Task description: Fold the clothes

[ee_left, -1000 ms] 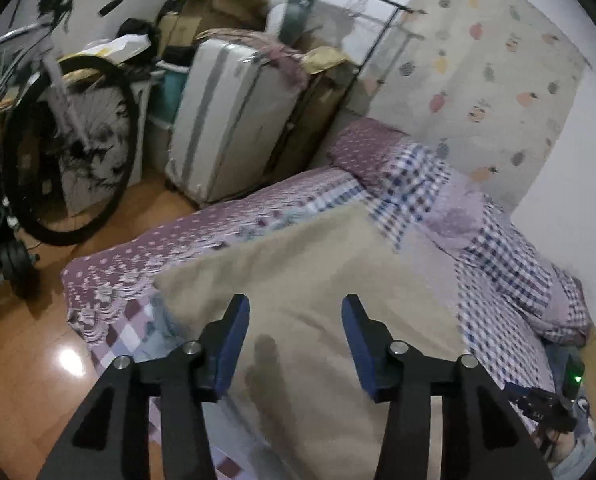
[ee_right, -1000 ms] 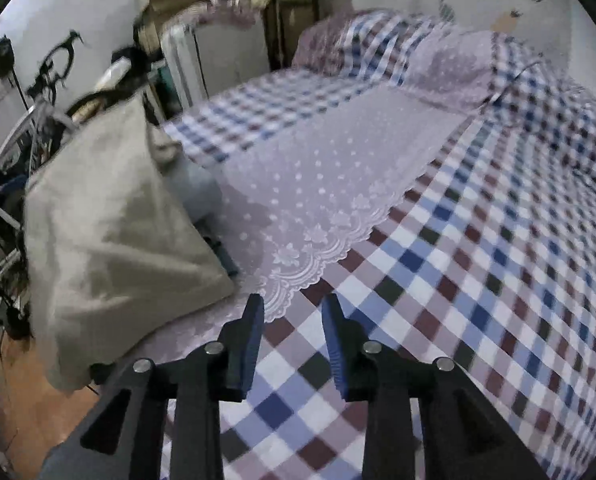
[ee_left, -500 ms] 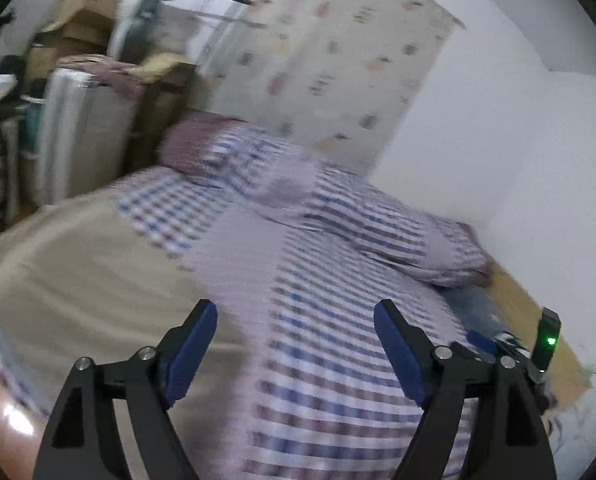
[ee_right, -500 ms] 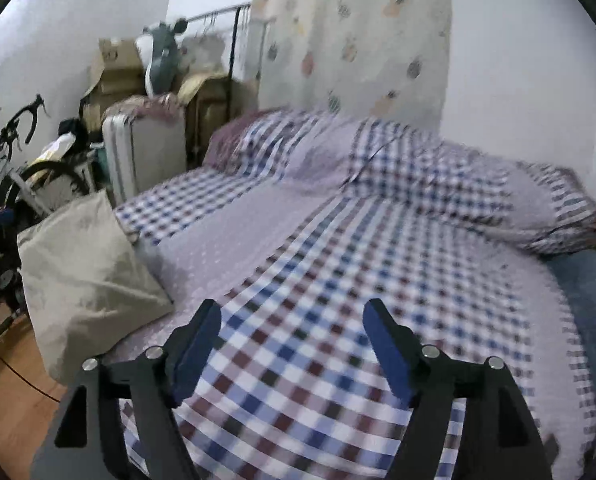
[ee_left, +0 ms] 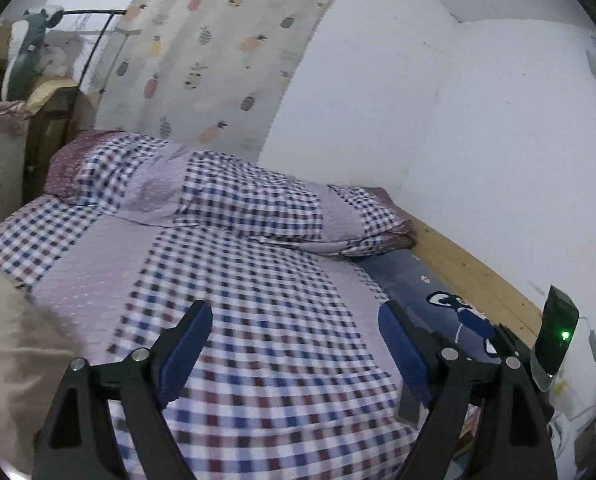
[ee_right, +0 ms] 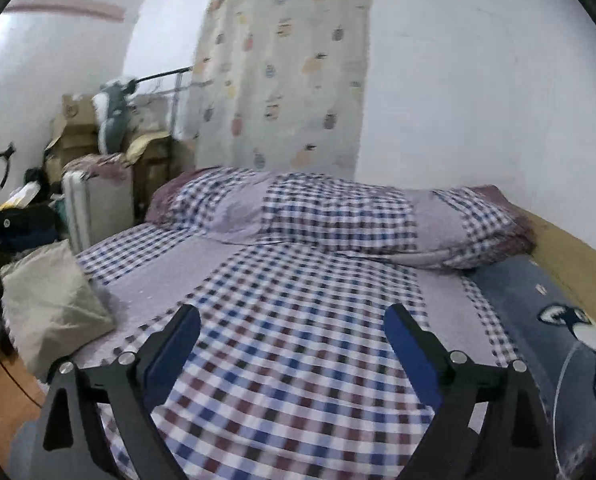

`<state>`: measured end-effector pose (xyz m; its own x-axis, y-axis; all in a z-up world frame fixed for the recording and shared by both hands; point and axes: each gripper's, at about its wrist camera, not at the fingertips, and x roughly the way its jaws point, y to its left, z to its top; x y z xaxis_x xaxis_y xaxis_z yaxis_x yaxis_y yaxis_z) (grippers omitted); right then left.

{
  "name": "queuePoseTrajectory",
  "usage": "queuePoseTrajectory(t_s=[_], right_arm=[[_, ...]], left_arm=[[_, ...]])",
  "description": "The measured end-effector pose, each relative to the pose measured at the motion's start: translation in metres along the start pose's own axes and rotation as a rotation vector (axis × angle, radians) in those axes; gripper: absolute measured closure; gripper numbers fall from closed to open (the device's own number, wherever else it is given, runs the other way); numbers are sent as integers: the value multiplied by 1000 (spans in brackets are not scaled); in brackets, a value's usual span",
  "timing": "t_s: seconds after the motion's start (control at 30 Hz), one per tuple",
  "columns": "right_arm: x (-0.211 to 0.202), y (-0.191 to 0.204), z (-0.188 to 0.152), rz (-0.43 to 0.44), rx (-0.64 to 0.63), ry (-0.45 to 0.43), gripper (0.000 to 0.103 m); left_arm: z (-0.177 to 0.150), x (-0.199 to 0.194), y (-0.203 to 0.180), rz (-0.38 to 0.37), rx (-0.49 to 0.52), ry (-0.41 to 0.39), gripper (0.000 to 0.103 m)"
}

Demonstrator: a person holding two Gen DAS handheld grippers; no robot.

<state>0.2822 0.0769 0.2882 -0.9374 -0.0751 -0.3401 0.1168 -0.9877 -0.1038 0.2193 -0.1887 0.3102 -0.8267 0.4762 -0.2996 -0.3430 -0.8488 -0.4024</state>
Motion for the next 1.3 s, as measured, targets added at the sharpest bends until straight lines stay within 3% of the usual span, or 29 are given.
queuePoseTrajectory(t_s=[0.2,0.33,0.5,0.67,0.83,1.03,1.3], right_arm=[[-13,-88,-13,-59,167,-25,3],[-7,-128,-21,-67,229,-35,3],[1,-177,-28,-52,323,-53,3],[23,-220,-28,-31,416,-50,3],[75,-234,-36,-1,463,-7,1],[146,-221,-66,23,460,104,1],[211,-184,-140,-6,416,271,1]], left_arm=[[1,53,-34,-13,19,7,13],[-6,97,-47,-28,-30,52,13],[-9,142,-79,-155,-144,180,13],[-1,165,-108,-206,-90,191,12],[-15,202,-99,-32,12,192,11],[-64,265,-58,192,56,288,11],[-129,321,-10,343,108,323,11]])
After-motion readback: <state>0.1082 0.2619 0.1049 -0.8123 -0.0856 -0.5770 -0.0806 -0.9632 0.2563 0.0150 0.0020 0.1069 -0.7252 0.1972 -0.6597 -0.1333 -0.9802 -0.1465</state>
